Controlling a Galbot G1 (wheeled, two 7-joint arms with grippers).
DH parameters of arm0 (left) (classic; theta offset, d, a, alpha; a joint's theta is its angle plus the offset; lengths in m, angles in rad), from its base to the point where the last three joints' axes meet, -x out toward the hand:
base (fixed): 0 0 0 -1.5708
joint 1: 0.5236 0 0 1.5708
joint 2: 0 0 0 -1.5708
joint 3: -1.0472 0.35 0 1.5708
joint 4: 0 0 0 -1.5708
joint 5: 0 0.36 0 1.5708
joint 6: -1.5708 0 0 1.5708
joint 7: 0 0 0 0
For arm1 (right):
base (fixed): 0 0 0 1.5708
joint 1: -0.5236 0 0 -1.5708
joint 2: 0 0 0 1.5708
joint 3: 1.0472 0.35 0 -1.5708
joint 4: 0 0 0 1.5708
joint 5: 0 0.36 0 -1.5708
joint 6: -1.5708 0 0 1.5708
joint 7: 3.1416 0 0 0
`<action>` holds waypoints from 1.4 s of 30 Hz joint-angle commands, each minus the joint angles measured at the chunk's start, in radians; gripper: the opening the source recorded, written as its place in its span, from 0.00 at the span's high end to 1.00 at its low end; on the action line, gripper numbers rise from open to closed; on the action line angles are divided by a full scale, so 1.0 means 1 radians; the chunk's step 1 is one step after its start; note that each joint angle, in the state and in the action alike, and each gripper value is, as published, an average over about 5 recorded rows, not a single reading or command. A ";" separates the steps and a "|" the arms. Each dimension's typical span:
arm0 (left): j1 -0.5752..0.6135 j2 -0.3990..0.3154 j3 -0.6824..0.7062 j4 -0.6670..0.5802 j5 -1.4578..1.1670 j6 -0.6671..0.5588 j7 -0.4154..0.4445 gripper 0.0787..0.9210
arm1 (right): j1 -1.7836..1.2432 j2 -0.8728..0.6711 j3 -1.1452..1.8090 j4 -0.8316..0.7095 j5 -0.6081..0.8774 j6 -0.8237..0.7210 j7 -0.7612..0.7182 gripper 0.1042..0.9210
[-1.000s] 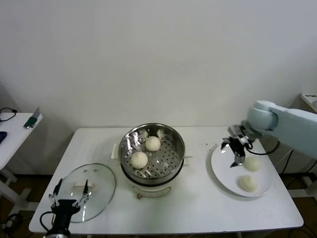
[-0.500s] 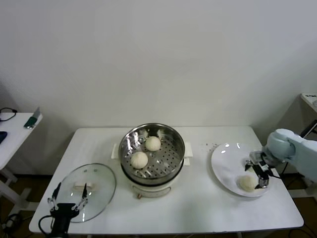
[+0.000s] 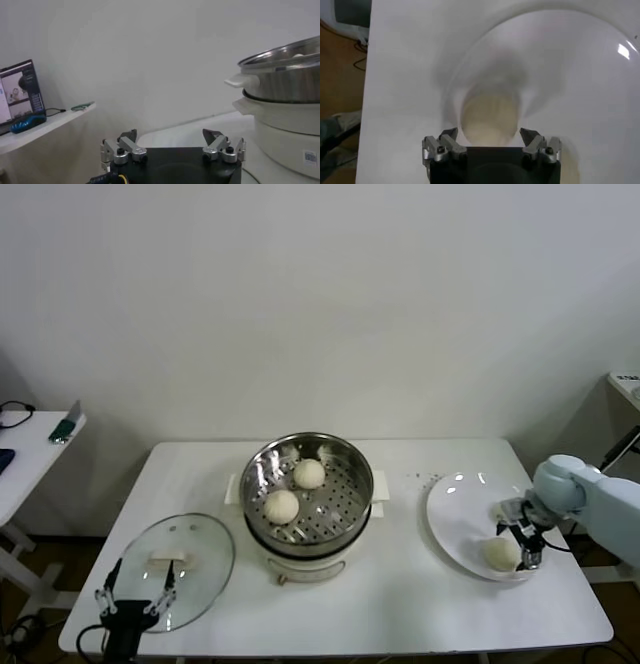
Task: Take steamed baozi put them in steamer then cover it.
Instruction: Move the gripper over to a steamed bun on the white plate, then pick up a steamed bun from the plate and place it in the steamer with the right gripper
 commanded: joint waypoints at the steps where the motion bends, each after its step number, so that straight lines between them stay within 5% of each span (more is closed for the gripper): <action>1: -0.002 -0.001 -0.003 0.003 0.005 0.003 -0.002 0.12 | -0.009 0.035 -0.005 -0.019 -0.012 0.004 -0.003 0.12; 18: -0.008 -0.003 -0.003 0.005 -0.001 0.000 -0.003 0.12 | 0.170 0.062 -0.142 -0.033 0.019 0.056 -0.033 0.30; 31: -0.012 -0.007 0.006 0.004 0.011 0.008 -0.003 0.12 | 0.782 0.289 -0.437 0.065 -0.102 0.637 -0.099 0.29; 42: -0.004 -0.008 0.004 -0.003 0.021 0.022 0.010 0.12 | 0.865 0.593 -0.404 0.097 -0.005 0.753 -0.110 0.27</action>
